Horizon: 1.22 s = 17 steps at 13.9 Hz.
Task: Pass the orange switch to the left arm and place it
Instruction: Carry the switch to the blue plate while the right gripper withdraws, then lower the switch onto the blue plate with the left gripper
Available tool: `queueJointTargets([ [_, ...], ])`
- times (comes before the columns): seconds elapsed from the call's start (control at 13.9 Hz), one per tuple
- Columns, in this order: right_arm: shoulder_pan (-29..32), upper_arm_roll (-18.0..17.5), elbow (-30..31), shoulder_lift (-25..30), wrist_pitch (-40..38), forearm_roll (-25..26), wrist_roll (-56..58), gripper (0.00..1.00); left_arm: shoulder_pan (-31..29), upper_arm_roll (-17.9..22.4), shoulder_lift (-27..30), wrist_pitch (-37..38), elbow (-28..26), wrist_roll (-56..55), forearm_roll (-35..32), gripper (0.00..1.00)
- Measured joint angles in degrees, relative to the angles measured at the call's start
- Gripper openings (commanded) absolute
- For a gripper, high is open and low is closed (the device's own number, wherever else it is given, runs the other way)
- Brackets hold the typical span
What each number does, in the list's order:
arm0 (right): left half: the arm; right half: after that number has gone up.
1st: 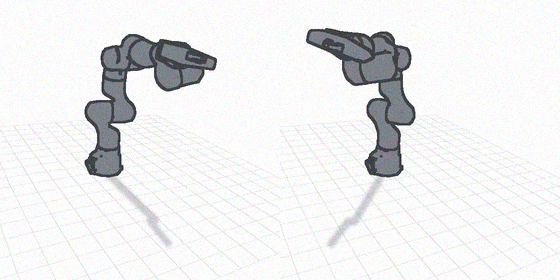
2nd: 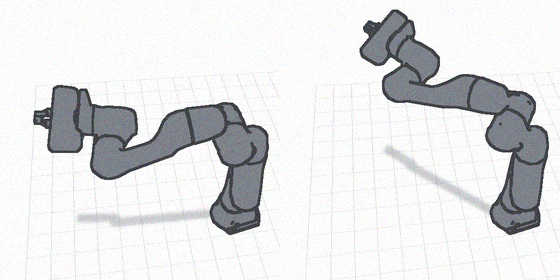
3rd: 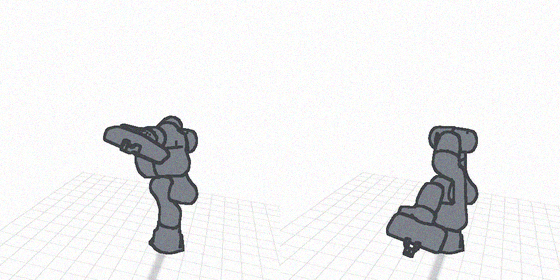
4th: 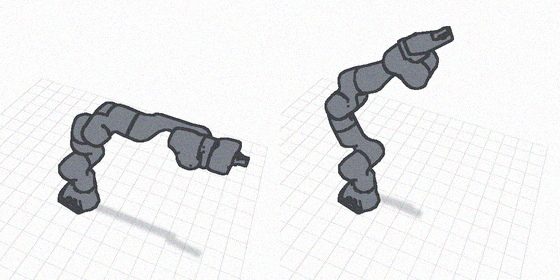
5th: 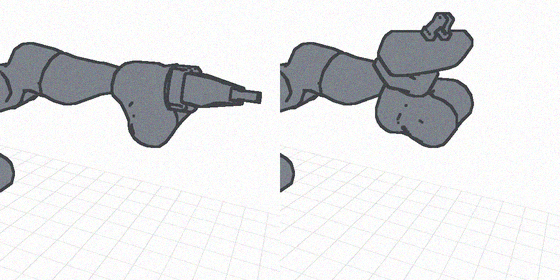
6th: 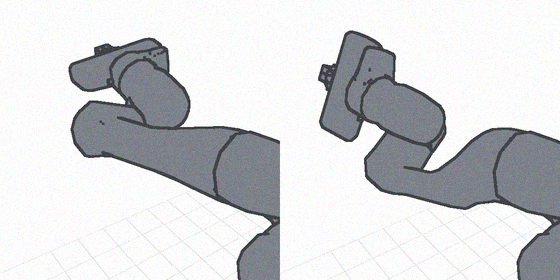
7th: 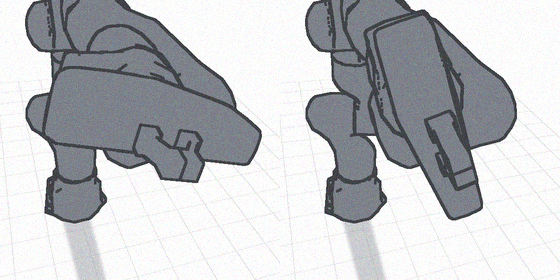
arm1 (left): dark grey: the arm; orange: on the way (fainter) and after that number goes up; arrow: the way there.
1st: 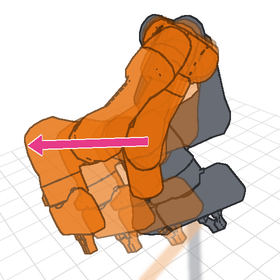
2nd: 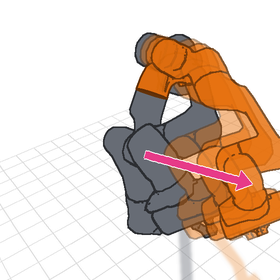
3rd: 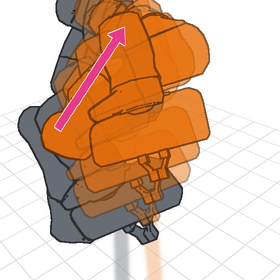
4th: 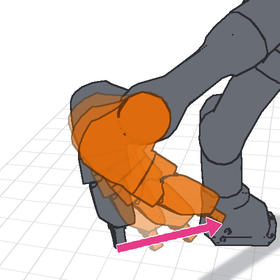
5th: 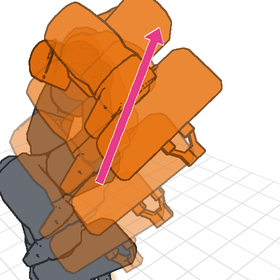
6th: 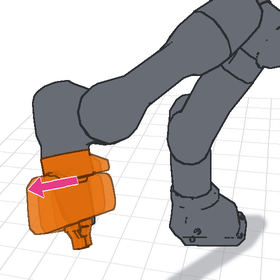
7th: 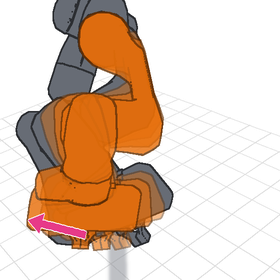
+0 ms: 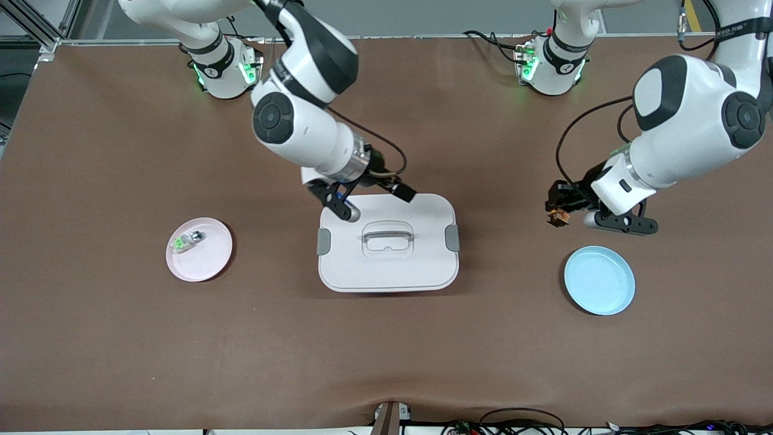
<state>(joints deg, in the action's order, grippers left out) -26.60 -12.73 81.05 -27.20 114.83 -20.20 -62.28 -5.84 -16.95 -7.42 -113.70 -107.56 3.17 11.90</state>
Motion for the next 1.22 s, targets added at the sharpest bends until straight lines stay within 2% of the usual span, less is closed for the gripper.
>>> queueJointTargets([
  [0.22, 5.3, 0.2, -0.3, 0.8, -6.9, 6.1, 16.2, 1.00, -1.9, 0.0, -3.1, 0.0, 0.0, 11.3, -5.1, 0.00],
  [0.5, 14.9, 0.5, -0.4, 3.1, -13.7, 11.3, 35.0, 1.00, -2.3, -0.1, -6.8, -0.4, 0.2, 21.7, -15.5, 0.00],
  [0.72, 22.5, 0.6, -0.5, 4.6, -16.7, 15.1, 46.0, 1.00, -2.5, -0.1, -8.6, -2.2, 0.3, 29.3, -20.2, 0.00],
  [0.93, 28.8, 0.6, -0.5, 5.6, -17.9, 18.4, 51.6, 1.00, -5.2, 0.0, -11.8, -6.6, 0.2, 40.4, -22.9, 0.00],
  [1.22, 34.1, 0.6, -0.5, 6.4, -18.4, 23.3, 53.1, 1.00, -9.7, 0.1, -17.0, -14.3, 0.2, 57.1, -23.9, 0.00],
])
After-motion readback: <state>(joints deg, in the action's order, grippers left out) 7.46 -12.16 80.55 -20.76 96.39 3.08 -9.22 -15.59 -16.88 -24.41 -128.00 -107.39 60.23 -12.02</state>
